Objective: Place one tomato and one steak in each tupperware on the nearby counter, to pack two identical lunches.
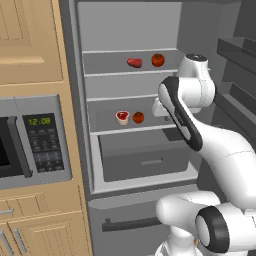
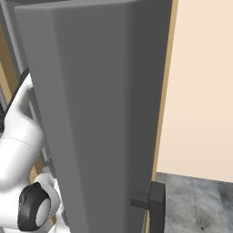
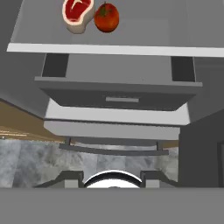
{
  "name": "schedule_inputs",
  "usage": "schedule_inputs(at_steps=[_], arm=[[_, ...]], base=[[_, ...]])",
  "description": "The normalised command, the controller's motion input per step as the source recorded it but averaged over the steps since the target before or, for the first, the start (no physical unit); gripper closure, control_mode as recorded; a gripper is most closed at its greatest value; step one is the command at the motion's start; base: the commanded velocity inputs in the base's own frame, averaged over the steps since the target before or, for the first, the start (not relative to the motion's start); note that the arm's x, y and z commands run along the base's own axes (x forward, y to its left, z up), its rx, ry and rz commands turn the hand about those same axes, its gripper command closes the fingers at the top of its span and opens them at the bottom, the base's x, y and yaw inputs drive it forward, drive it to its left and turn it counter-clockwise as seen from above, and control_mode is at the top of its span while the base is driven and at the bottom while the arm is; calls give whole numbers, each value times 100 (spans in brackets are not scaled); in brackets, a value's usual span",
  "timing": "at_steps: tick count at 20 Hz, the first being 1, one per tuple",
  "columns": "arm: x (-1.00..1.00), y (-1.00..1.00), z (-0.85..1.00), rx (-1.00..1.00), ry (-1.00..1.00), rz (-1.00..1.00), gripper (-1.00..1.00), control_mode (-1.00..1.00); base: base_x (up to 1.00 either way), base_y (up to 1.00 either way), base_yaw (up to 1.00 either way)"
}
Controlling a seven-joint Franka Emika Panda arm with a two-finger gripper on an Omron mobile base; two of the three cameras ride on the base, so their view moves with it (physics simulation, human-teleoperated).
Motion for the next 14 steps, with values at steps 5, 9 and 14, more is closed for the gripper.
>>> schedule_inputs(at_steps=[5, 9, 14], arm=[[-9, 1, 7, 0, -8, 2, -100, -100], [-15, 18, 54, 0, -28, 1, -100, -100], [0, 23, 68, 0, -20, 1, -100, -100]], base=[[0, 0, 0], [0, 0, 0], [0, 0, 0]])
